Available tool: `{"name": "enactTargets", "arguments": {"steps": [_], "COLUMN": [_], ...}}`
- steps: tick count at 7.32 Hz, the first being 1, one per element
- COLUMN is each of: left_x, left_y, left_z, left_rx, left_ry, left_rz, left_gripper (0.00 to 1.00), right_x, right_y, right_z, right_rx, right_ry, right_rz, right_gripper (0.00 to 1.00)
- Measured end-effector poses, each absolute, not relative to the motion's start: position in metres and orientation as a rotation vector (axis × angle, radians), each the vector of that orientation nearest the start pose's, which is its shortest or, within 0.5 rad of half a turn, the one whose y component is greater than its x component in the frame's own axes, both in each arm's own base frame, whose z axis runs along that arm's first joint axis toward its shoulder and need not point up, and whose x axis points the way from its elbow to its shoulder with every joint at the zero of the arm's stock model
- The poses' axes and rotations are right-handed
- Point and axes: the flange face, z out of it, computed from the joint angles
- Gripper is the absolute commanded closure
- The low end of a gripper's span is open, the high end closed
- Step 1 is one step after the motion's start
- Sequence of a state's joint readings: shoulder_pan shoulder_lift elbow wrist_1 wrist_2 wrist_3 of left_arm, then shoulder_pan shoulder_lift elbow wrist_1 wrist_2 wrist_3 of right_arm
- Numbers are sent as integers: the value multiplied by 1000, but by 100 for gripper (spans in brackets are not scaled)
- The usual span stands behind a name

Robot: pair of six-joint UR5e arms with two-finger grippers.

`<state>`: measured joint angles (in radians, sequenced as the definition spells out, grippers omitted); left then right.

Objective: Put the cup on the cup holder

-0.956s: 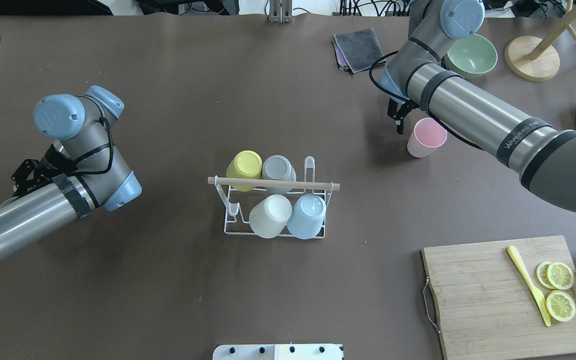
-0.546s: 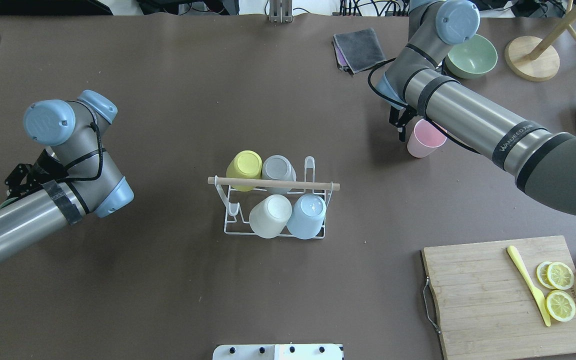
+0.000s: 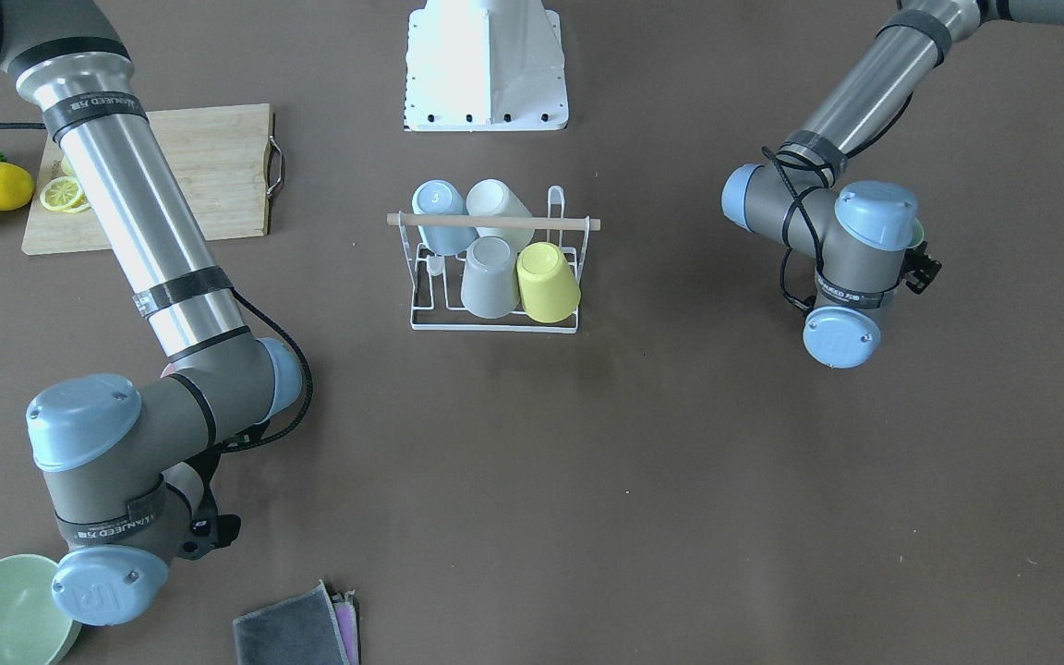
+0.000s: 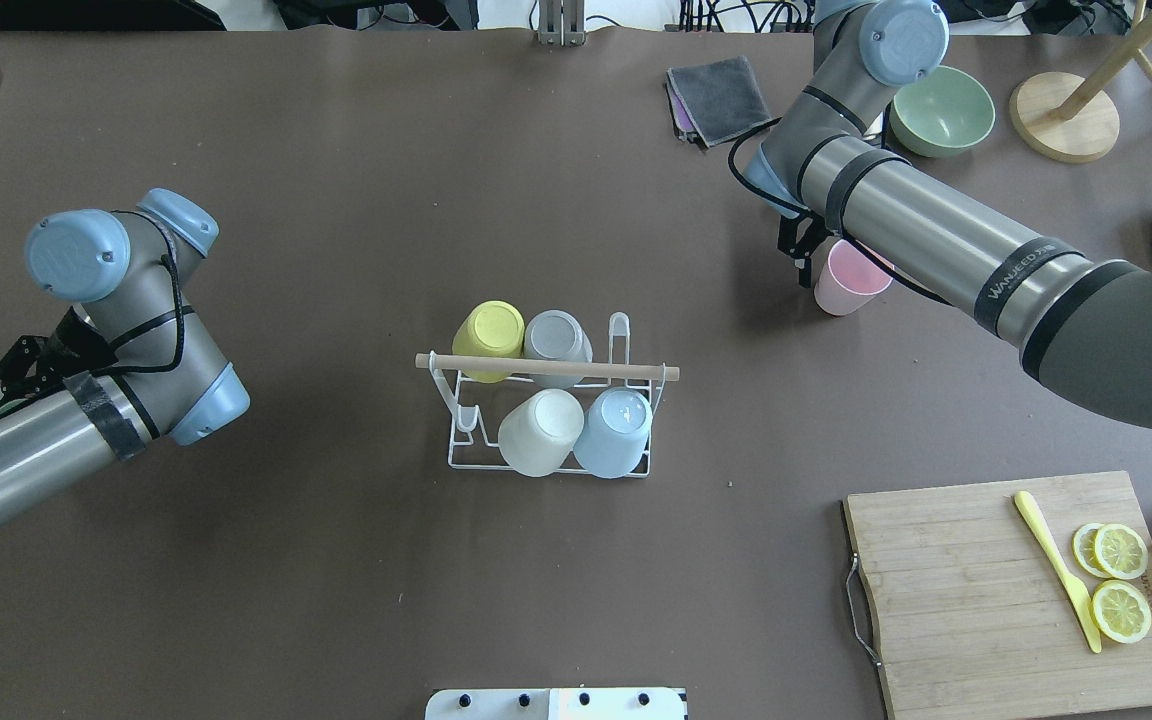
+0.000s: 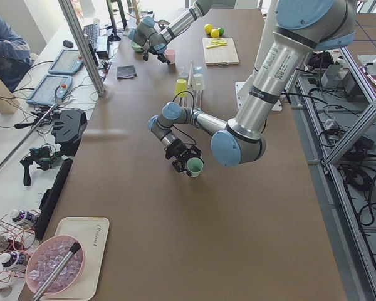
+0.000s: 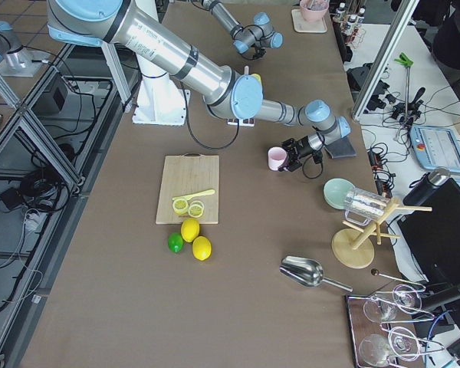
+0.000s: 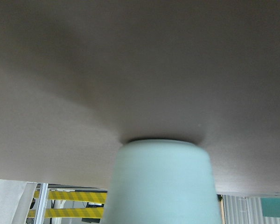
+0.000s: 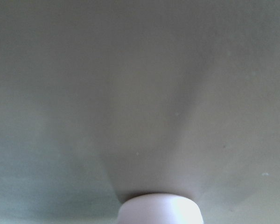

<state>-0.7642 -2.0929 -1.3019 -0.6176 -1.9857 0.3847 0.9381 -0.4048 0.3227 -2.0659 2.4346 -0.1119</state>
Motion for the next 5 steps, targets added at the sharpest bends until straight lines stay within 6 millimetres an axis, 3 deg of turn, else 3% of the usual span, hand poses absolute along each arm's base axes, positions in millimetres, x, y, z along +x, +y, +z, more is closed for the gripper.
{"name": "enactTargets", "arguments": {"steps": [1,2,3,4,5], "left_x": [375,374,374,374,374], "left_y": [-489,-489,-490,-490,-489], "left_z": [567,568,567,567,568], "left_rx": [-790,-790,-788,-787,-788], "left_ry": [258,262,266,268,269], "left_rz": [988,996,1005,1011,1013], "left_gripper": [6,9,11,12,20], "right_x": [-446,-447,-448,-449,-449], "right_y": [-701,-698,-698,-698,-698], "right_z": [473,474,472,469,467], "right_rx": [-753,-760,-763,-765,-767], "right_ry": [-666,-657,-655,-656,-658], "right_rz": [-435,-439,-443,-450,-457], "right_gripper": [2,11,35,73,98]}}
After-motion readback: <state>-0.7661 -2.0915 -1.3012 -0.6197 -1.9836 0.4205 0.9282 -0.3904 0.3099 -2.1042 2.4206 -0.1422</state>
